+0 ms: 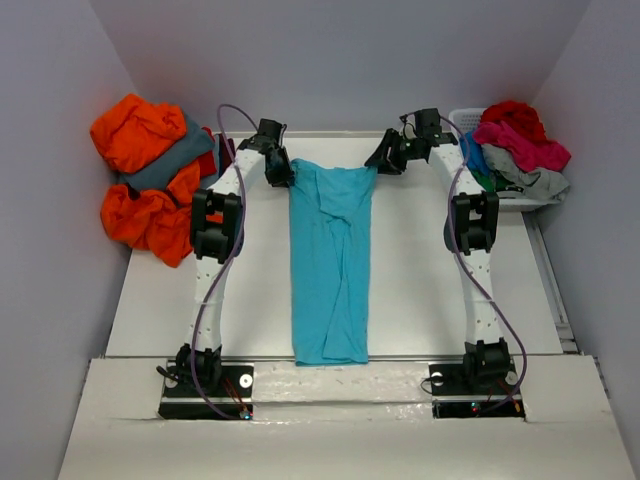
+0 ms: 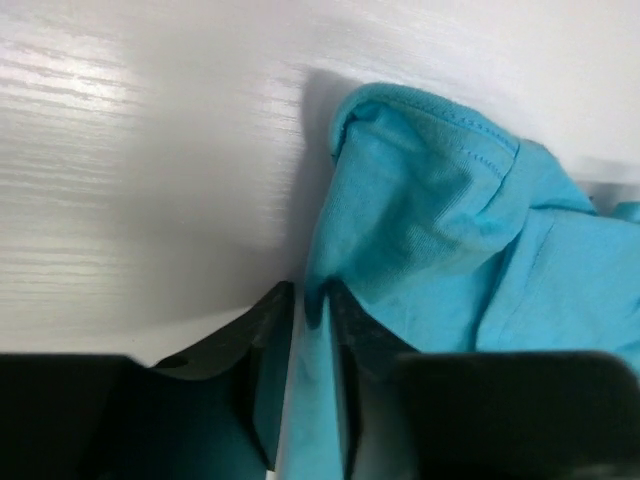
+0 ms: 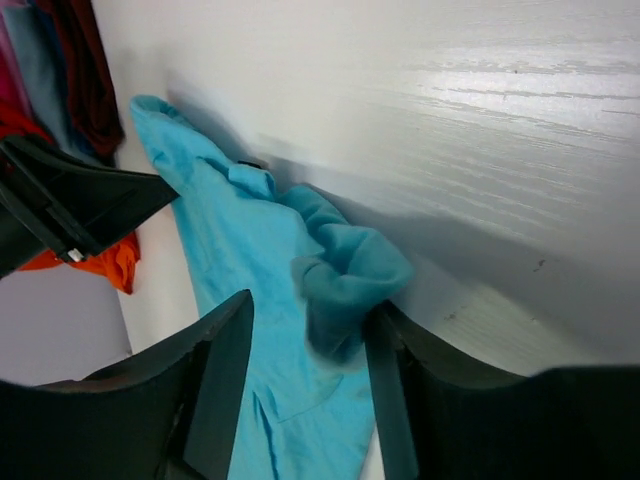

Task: Fold and stack the t-shirts
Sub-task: Rotate the rectangle-folded T-shirt at the center of the board.

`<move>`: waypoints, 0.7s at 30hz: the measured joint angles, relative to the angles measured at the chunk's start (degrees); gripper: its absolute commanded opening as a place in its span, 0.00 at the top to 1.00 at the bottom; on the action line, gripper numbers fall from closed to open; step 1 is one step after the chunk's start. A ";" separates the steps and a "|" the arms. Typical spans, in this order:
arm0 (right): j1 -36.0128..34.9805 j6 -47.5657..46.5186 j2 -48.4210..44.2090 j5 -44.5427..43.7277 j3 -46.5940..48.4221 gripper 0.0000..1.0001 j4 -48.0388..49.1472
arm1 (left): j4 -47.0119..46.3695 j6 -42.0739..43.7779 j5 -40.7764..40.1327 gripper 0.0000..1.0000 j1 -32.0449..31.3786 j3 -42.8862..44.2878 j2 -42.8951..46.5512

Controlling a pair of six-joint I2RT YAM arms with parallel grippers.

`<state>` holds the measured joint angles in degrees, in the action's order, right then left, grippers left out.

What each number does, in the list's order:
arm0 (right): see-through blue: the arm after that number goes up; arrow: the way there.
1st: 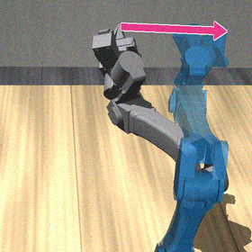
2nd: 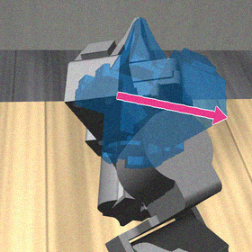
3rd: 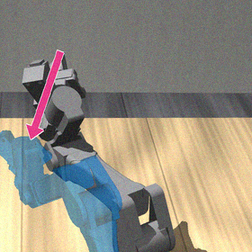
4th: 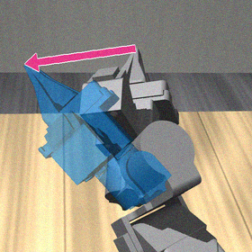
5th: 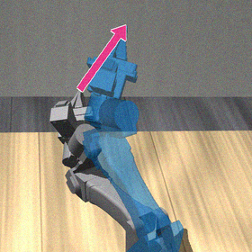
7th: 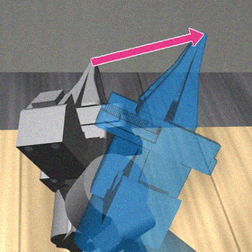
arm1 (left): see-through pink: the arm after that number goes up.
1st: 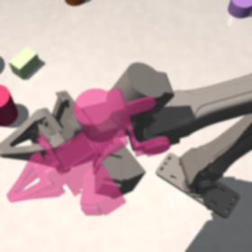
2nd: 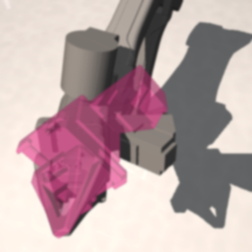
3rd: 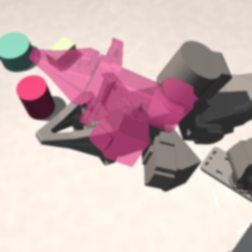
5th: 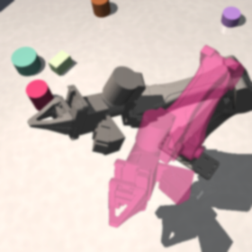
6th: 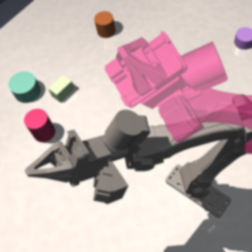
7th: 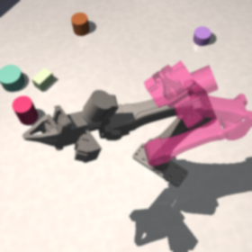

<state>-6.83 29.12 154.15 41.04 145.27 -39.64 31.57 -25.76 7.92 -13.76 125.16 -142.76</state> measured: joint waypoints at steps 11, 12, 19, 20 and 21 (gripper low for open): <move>-0.39 -2.86 -1.14 -4.50 -3.65 0.25 -1.70 | -0.04 1.49 -1.44 0.45 0.37 -2.73 2.49; -0.59 -2.97 -1.75 -5.09 -4.59 0.25 -2.73 | 0.42 1.62 -1.62 0.45 0.39 -2.93 2.82; -1.51 -3.96 -11.47 -13.49 -14.97 0.27 -7.10 | 3.04 2.36 -2.58 0.45 -0.13 -5.90 7.89; -1.53 -3.85 -13.55 -14.58 -16.83 0.27 -7.82 | 3.54 2.45 -2.82 0.45 -0.61 -7.54 9.99; -1.68 -3.69 -15.63 -15.41 -18.58 0.28 -8.37 | 3.87 2.49 -2.84 0.44 -1.05 -8.26 11.17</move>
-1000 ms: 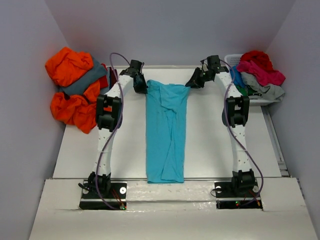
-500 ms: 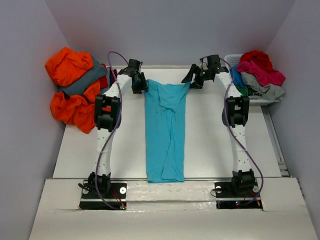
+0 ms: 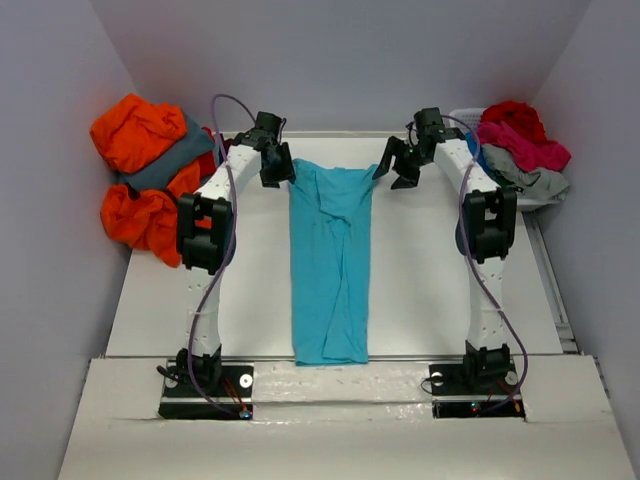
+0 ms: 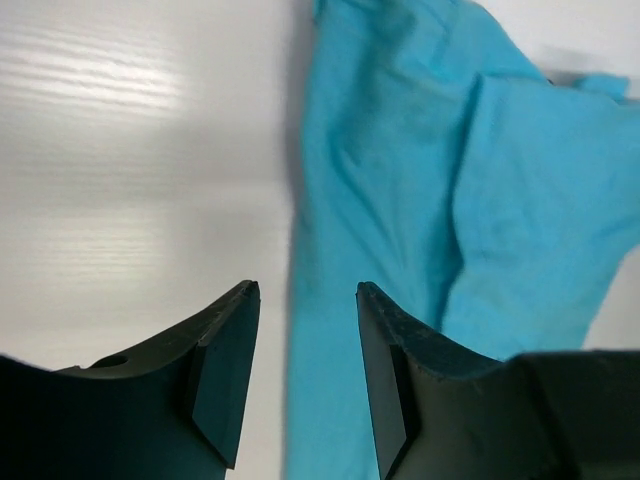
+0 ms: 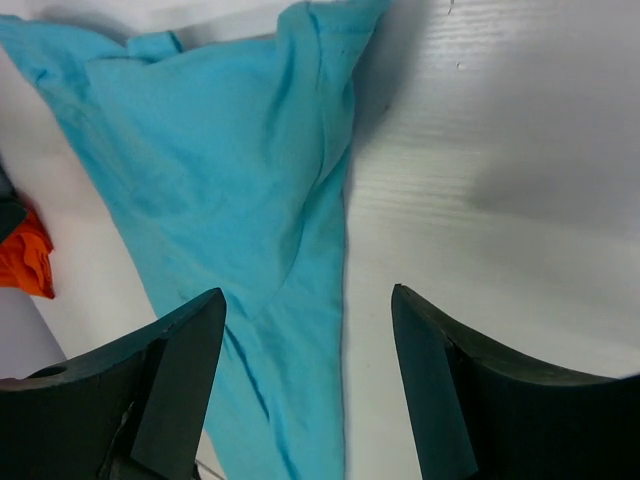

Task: Fold and stack the t-shirts
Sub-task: Rotate the rectangle-folded T-shirt at the center of the board.

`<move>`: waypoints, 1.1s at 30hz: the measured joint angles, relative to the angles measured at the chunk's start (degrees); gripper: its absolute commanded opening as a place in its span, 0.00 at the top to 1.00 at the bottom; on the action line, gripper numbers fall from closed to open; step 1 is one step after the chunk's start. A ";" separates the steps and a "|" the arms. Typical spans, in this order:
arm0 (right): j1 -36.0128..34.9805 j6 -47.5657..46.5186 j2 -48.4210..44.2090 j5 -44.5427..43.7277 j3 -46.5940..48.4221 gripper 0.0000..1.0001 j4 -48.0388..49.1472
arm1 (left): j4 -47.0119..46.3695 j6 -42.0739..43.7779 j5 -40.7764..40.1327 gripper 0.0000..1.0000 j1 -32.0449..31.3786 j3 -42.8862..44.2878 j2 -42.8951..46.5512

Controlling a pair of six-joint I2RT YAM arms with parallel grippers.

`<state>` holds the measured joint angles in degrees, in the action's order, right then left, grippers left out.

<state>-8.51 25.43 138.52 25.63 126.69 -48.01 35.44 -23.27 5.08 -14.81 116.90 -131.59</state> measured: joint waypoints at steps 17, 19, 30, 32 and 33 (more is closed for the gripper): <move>-11.74 4.31 -24.15 -3.04 -29.86 0.38 -1.55 | 1.60 -1.81 7.23 0.44 -13.05 -17.66 14.27; -12.98 4.61 -24.04 -2.95 -29.99 0.39 -1.60 | 1.75 -1.88 7.37 0.44 -12.81 -16.90 13.99; -14.69 6.14 -23.96 -2.69 -29.81 0.51 -1.31 | 1.57 -1.92 7.34 0.44 -12.04 -5.79 6.01; -14.93 6.32 -23.96 -2.69 -30.12 0.51 -1.25 | 1.90 -1.95 7.30 0.44 -11.78 -3.85 4.02; -15.17 6.34 -23.96 -2.71 -30.29 0.51 -1.27 | 1.86 -1.97 7.17 0.44 -11.65 -2.89 2.82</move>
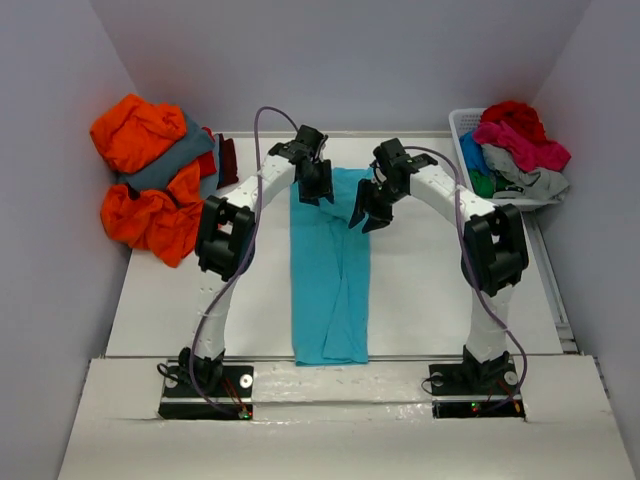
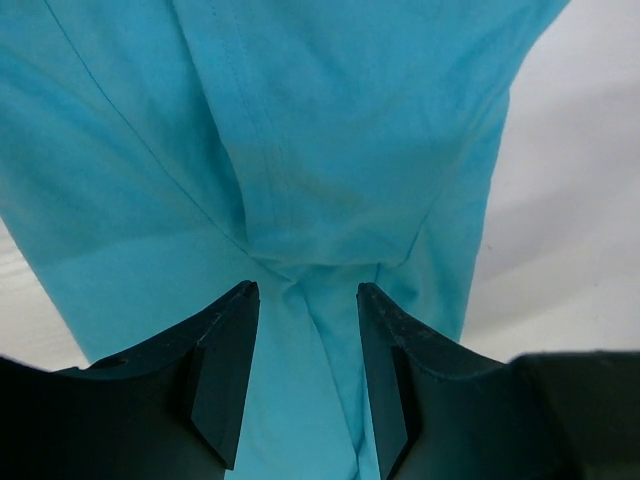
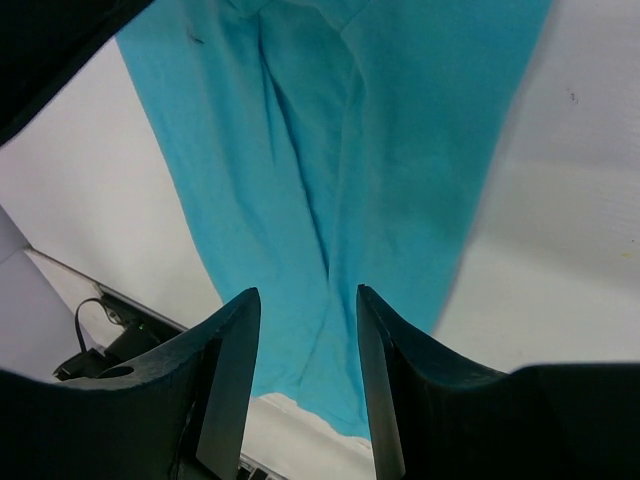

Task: Fold and stack the t-shirts
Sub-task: Rotate the rectangle-folded T-shirt at the center of the board.

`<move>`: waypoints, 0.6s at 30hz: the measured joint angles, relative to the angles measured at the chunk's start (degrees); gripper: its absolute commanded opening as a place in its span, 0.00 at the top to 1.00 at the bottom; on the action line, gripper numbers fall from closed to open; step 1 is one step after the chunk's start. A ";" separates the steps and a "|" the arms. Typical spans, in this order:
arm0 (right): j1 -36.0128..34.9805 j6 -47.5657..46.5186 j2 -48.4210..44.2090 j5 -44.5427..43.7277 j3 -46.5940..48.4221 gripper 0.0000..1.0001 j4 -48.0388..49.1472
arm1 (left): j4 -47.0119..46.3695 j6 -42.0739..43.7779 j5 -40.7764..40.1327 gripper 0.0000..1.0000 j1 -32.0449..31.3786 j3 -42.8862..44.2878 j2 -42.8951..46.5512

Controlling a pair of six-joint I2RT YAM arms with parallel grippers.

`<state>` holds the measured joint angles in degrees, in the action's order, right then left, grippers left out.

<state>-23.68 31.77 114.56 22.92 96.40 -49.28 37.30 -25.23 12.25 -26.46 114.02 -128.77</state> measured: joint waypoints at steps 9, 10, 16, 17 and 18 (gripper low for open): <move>-1.18 -0.02 0.00 0.07 -0.35 0.52 -0.37 | 1.29 -0.39 -0.76 0.45 4.48 8.66 -7.89; -1.51 -0.04 0.00 0.11 -0.35 0.52 -0.46 | 1.22 -0.39 -0.81 0.45 5.05 9.90 -8.68; -3.21 -0.07 0.00 0.31 -0.35 0.52 -1.36 | 0.74 -0.57 -0.48 0.45 7.76 13.40 -10.29; -3.43 -0.07 0.00 0.31 -0.35 0.52 -1.42 | 0.39 -0.61 0.00 0.45 7.85 13.64 -10.36; -3.80 -0.07 0.00 0.33 -0.35 0.52 -1.51 | -0.04 -0.61 0.57 0.45 7.89 13.92 -10.54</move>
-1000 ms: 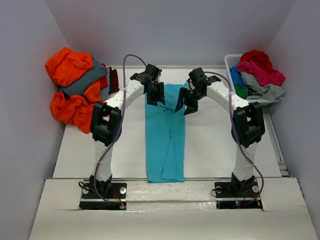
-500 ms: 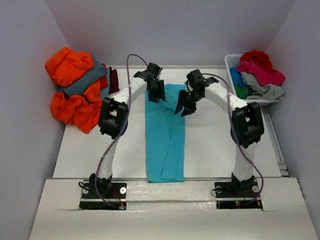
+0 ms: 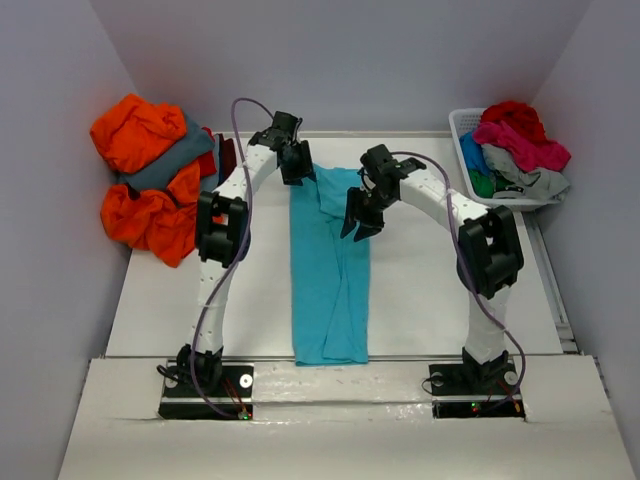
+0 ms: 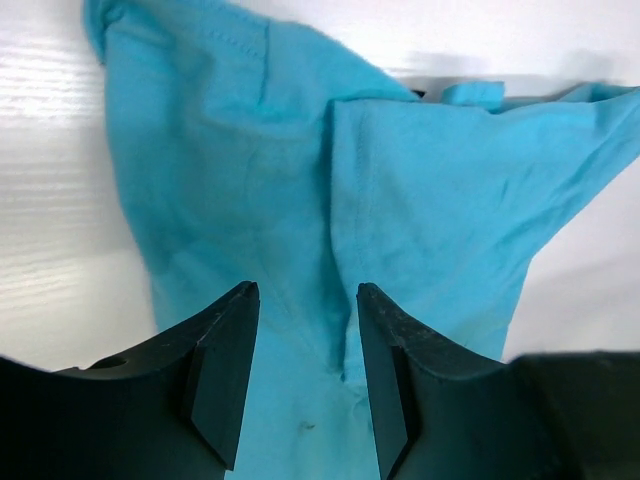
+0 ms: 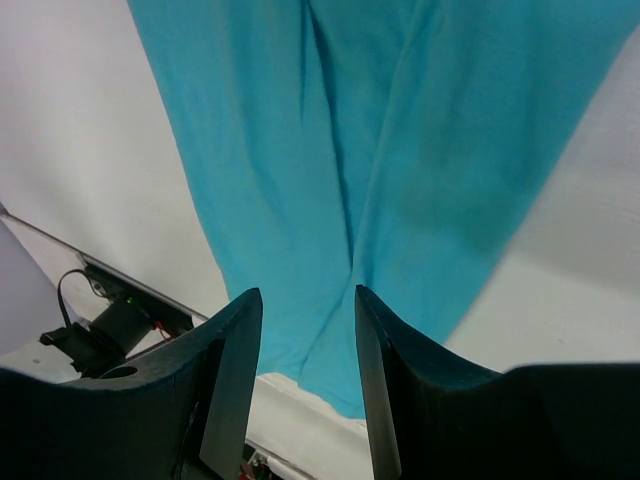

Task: Fold and stack the t-shirts
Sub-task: Rotate the rectangle-folded T-shirt at the center of the board.

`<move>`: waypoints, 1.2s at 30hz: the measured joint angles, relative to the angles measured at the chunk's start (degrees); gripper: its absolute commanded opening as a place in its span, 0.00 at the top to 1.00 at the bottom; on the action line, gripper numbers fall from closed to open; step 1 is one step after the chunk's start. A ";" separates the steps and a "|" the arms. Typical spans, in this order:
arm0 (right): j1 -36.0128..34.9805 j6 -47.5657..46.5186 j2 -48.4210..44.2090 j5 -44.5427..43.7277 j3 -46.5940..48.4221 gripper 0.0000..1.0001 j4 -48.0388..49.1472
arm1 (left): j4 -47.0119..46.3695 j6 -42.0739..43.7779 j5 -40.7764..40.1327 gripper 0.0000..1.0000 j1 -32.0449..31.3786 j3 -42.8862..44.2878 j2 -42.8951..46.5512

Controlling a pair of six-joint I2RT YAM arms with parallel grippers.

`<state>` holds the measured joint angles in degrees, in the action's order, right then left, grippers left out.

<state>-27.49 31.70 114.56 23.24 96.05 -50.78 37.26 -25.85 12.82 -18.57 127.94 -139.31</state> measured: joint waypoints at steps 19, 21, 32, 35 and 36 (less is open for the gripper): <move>-1.38 2.36 9.09 -3.26 8.70 0.53 1.53 | -9.88 0.02 12.22 0.44 0.66 2.95 -5.16; -1.49 2.86 11.69 -3.82 12.13 0.54 1.70 | -11.23 0.00 12.96 0.44 0.85 3.74 -5.51; -1.49 4.31 23.17 -7.67 33.70 0.54 1.01 | -13.92 -0.22 15.58 0.44 1.33 4.20 -6.43; -1.49 4.28 24.92 -8.57 37.51 0.54 1.11 | -13.90 -0.22 15.98 0.44 1.44 4.20 -6.82; -1.49 4.28 25.29 -8.85 38.18 0.54 1.11 | -13.90 -0.20 16.13 0.44 1.44 4.20 -6.95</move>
<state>-28.97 35.99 139.85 14.39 134.23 -49.67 23.35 -26.04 28.95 -17.12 132.14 -146.26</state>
